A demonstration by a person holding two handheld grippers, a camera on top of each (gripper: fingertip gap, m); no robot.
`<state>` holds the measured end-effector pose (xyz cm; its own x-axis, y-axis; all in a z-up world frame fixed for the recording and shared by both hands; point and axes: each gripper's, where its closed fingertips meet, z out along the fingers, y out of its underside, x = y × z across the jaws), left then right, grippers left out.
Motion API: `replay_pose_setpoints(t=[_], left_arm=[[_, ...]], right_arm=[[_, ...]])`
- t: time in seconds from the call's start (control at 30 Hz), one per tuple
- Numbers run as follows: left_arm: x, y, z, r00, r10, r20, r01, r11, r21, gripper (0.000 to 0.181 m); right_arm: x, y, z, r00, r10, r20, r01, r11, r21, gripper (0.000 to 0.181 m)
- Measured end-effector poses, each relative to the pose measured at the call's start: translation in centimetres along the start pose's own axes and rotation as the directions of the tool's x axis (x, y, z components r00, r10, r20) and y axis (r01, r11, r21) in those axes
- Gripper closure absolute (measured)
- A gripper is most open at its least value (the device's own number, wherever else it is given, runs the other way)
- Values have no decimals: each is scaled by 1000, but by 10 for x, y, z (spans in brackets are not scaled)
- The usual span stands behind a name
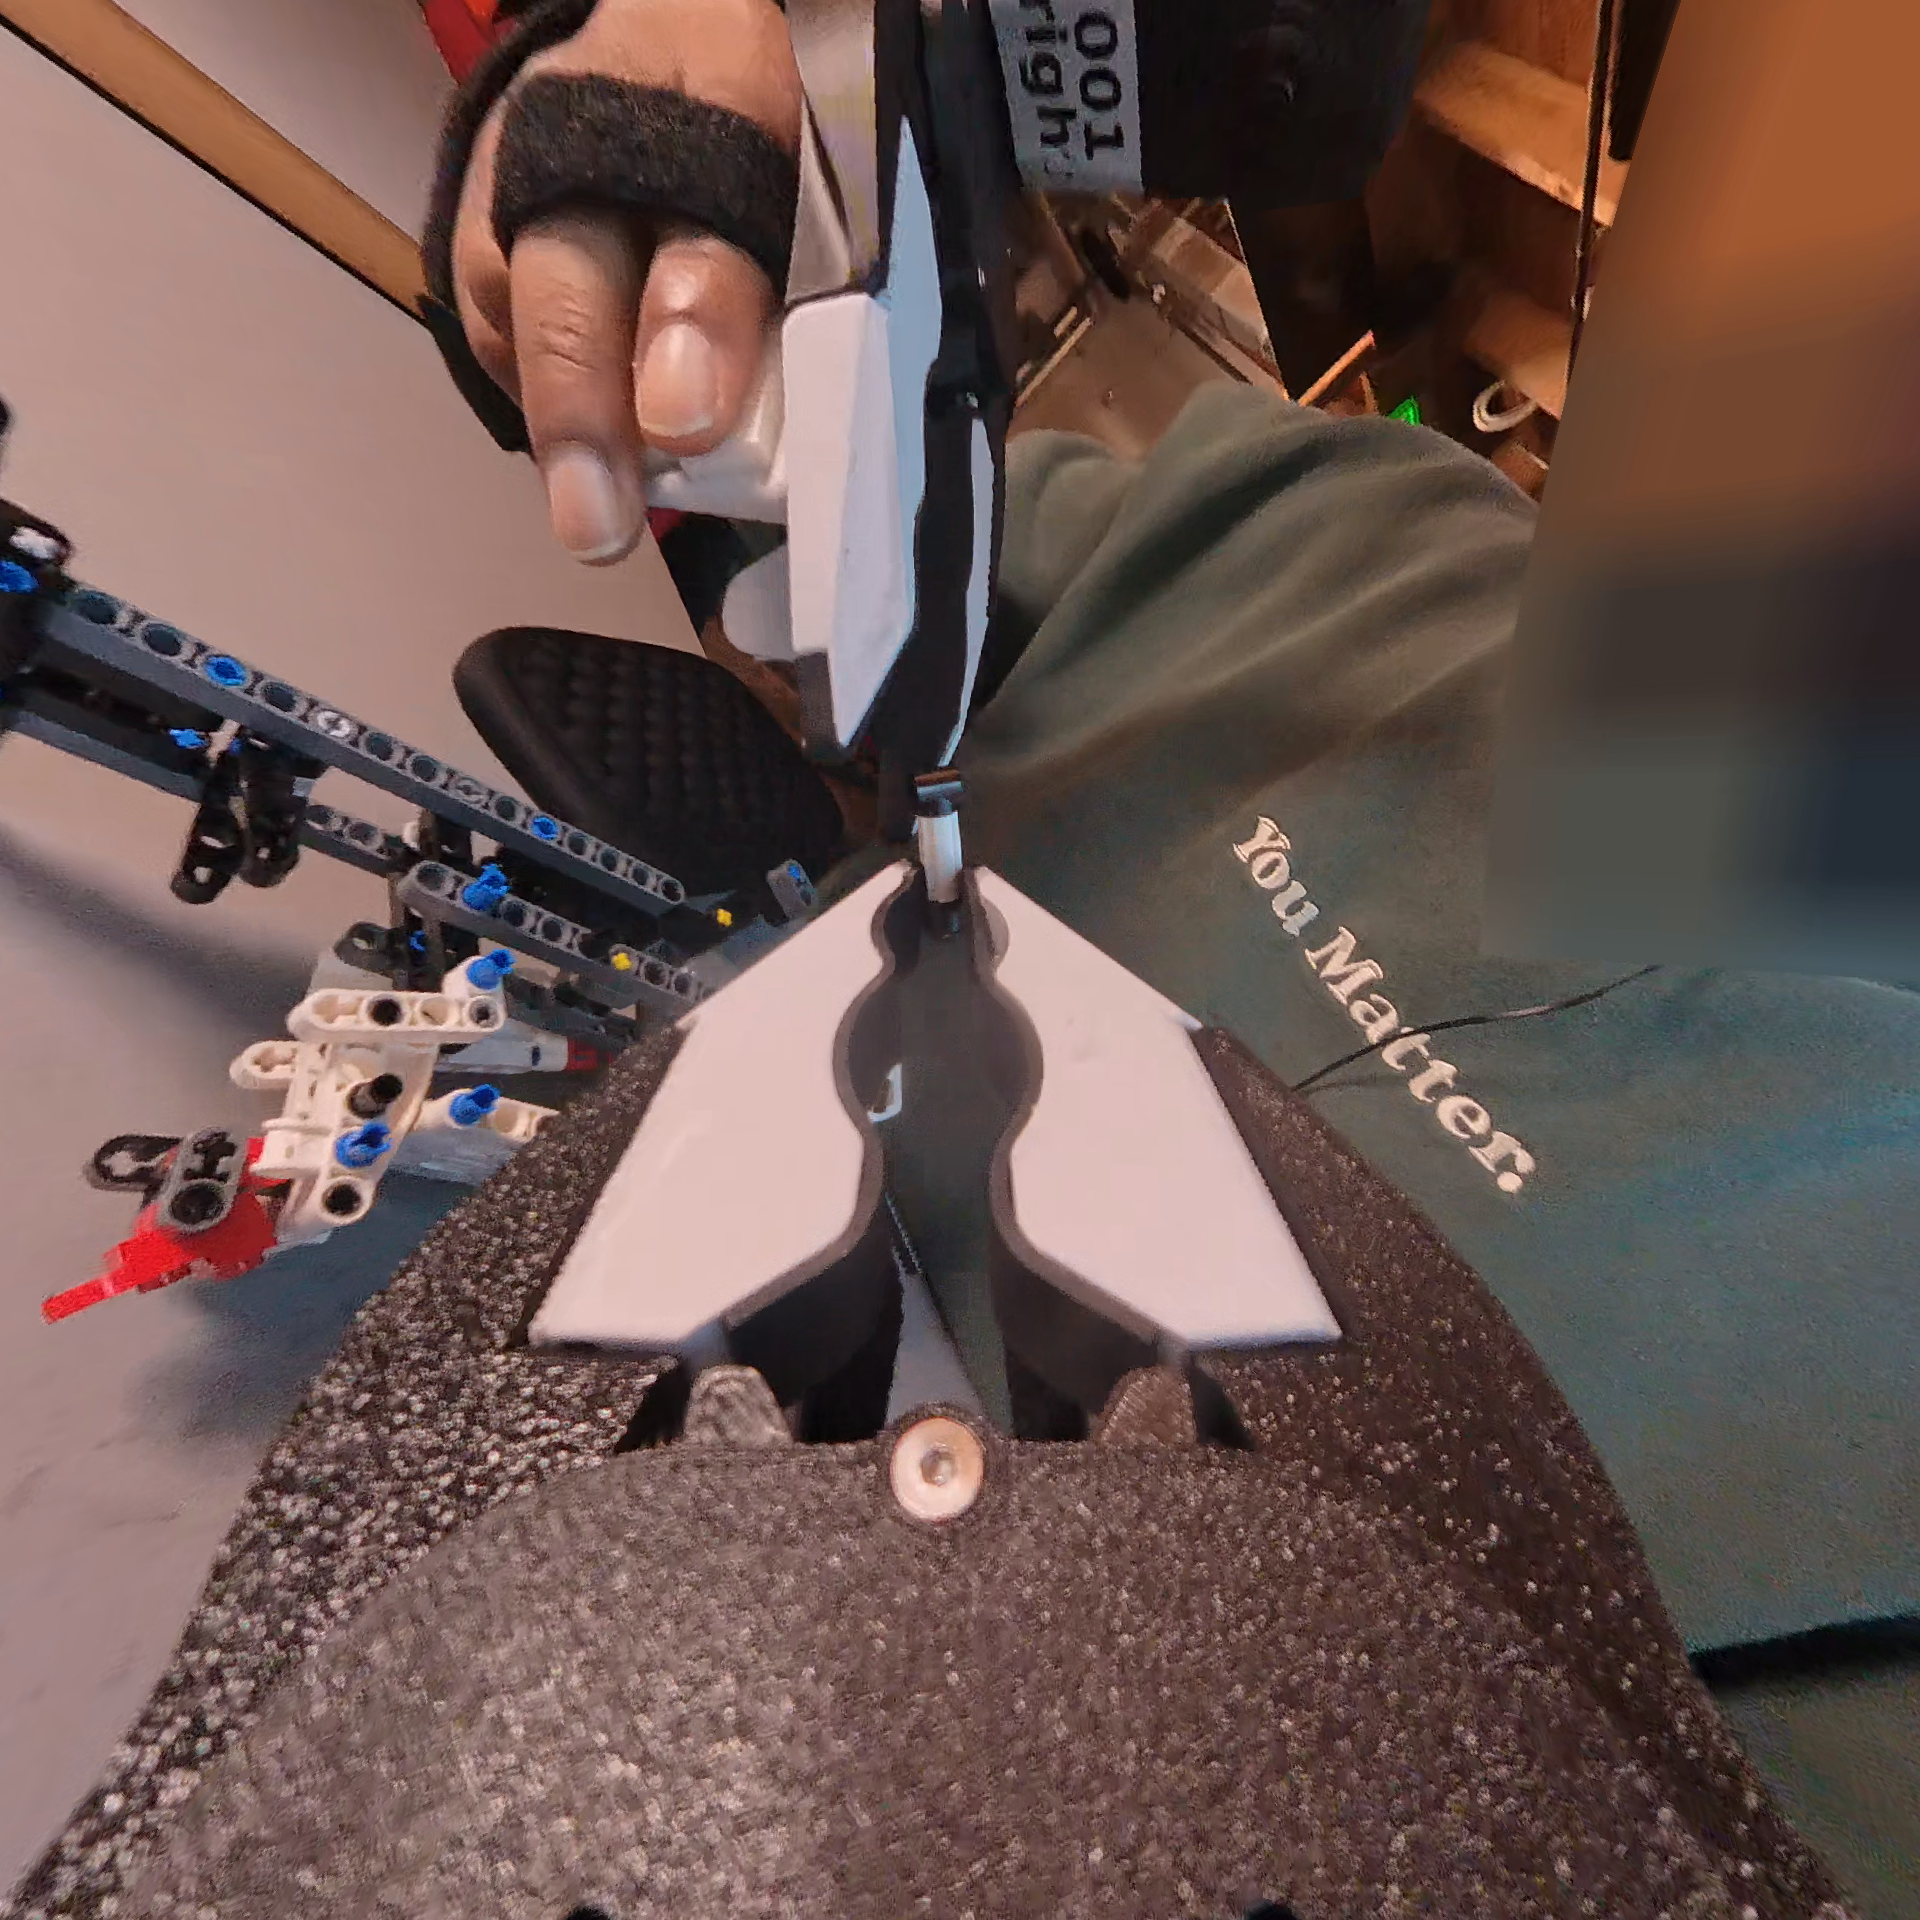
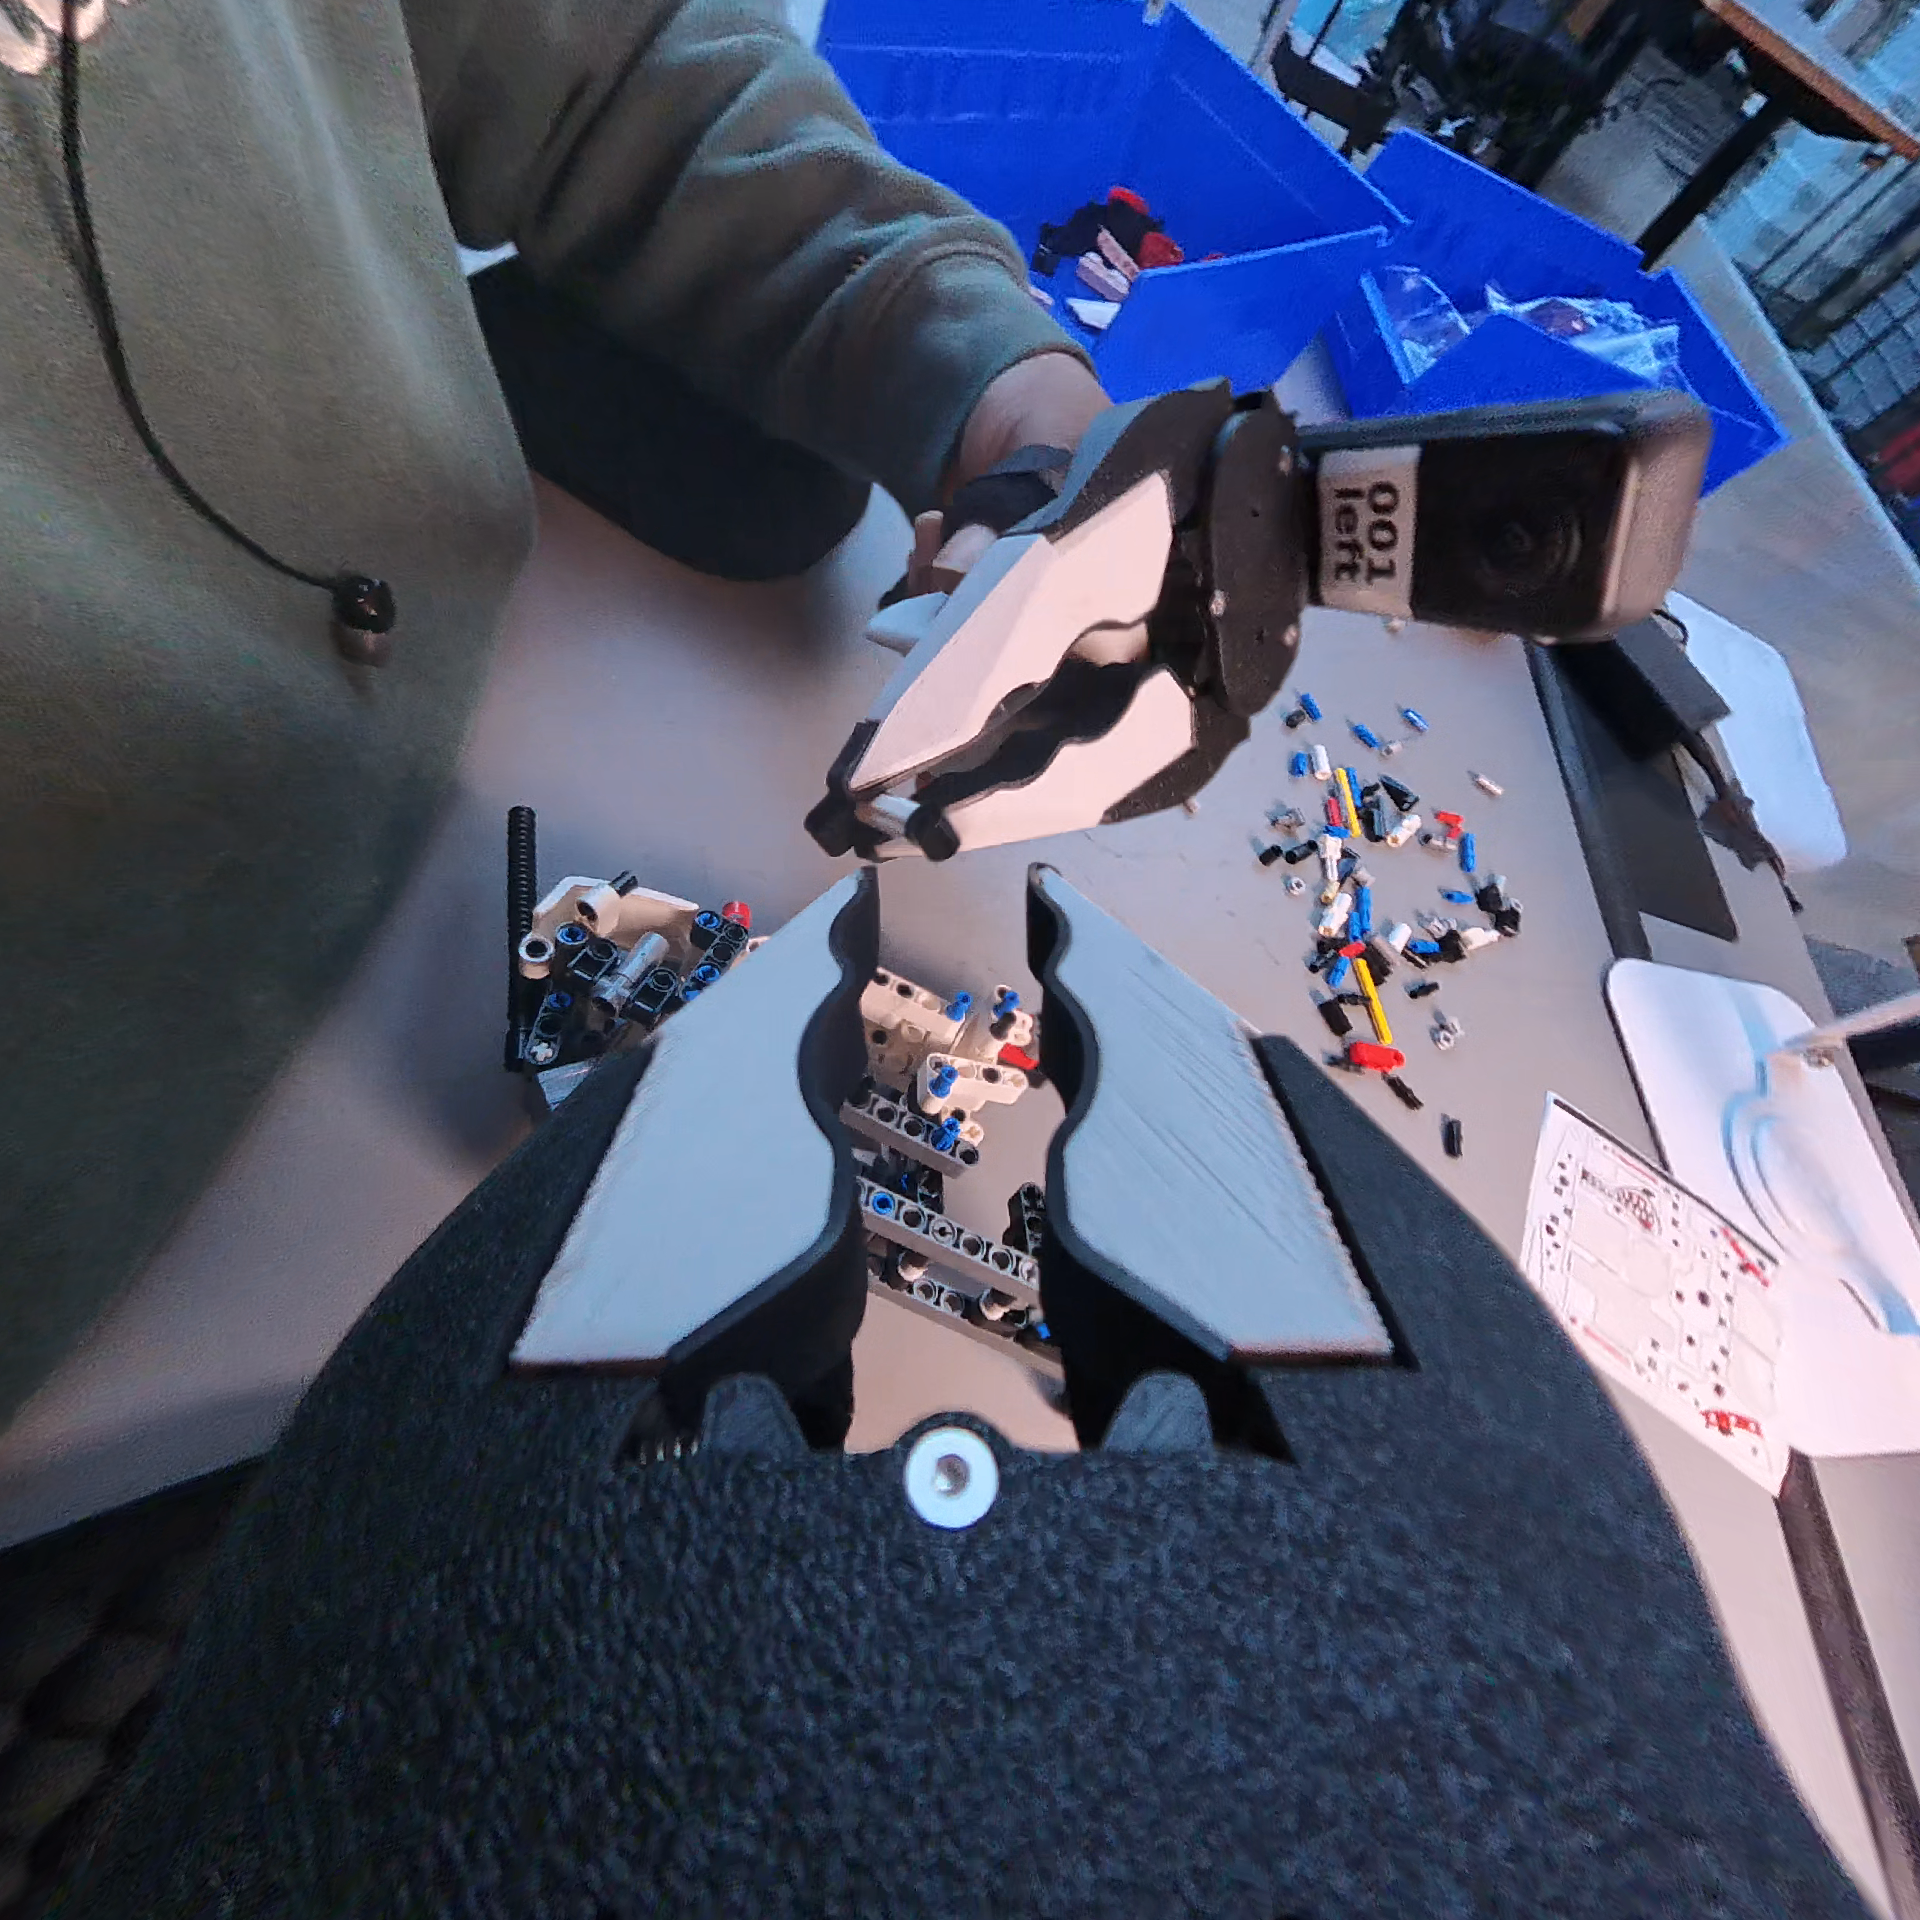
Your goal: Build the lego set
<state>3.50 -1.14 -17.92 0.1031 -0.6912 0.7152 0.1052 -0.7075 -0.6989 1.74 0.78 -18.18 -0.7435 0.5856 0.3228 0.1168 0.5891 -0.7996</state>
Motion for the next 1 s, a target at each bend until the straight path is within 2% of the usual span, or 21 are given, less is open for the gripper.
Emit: replay_pose_setpoints(t=[0.1,0.17,0.4,0.53,0.63,0.73,0.83,0.87,0.93,1.0], left_arm=[[-1,4,4,999,-30,-32,27,996,-79,174],[-2,5,4,998,-53,-45,47,993,-108,174],[-13,-3,0,997,-59,-40,56,997,-60,174],[-15,-12,-4,998,56,-18,-56,998,-6,174],[-17,-13,-3,986,164,32,-163,986,-19,173],[-20,-14,-4,956,277,101,-274,961,-40,175],[-18,-18,-8,915,376,148,-377,926,-20,177],[-18,-19,-8,900,403,167,-408,913,-8,181],[-13,-21,-11,875,453,171,-465,885,36,181],[-7,-27,-15,863,471,182,-494,863,106,181]], right_arm=[[-7,-1,5,996,-51,68,52,999,-15,156],[-12,1,6,992,-70,107,74,997,-28,166],[-4,8,0,995,-14,99,13,1000,5,172],[0,2,-7,991,48,122,-56,996,62,174],[0,-3,-8,985,85,152,-100,991,91,175],[4,-4,-7,973,155,171,-173,980,95,175],[7,-13,-4,954,239,182,-270,949,166,174],[7,-18,-4,945,261,198,-299,933,199,173],[9,-27,-5,933,293,207,-341,903,261,156],[17,-22,-6,938,311,156,-343,898,274,156]])
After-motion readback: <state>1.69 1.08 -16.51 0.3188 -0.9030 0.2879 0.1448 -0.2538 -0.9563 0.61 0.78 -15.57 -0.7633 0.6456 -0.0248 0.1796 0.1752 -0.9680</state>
